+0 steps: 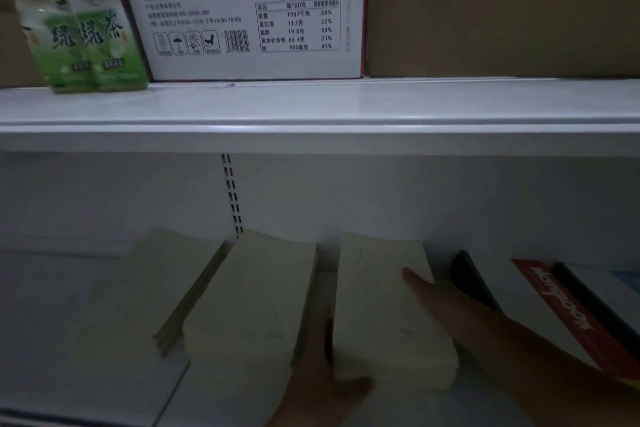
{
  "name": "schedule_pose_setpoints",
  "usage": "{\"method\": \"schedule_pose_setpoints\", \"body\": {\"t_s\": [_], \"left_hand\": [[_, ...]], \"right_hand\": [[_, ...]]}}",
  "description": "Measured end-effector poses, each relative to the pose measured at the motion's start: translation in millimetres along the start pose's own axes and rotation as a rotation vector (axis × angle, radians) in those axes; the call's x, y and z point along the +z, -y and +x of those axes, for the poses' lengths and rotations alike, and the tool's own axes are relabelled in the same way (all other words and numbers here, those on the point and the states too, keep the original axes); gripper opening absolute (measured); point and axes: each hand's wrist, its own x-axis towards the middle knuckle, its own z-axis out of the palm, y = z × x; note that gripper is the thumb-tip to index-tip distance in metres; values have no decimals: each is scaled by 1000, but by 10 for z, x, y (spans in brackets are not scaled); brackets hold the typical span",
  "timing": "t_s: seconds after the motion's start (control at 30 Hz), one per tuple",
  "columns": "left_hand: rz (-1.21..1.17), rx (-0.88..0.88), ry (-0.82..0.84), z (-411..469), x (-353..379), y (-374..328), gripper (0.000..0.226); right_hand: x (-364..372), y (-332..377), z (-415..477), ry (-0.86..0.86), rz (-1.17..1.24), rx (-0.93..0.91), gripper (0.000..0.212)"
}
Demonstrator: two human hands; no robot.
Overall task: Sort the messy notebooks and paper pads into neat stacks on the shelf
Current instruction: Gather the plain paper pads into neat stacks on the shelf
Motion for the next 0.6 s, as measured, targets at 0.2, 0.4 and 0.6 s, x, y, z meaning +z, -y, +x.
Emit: {"method": "schedule_pose_setpoints", "body": {"t_s": [0.2,0.4,0.6], "left_hand": [[268,-60,-171,35,36,20,88],[240,7,-170,84,55,160,83],[166,101,-174,54,98,173,88]], "right_hand": [[88,24,-1,26,-4,13,59],[-113,-183,-143,123,328,-123,41],[-12,-688,-304,166,521,-301,63]]}}
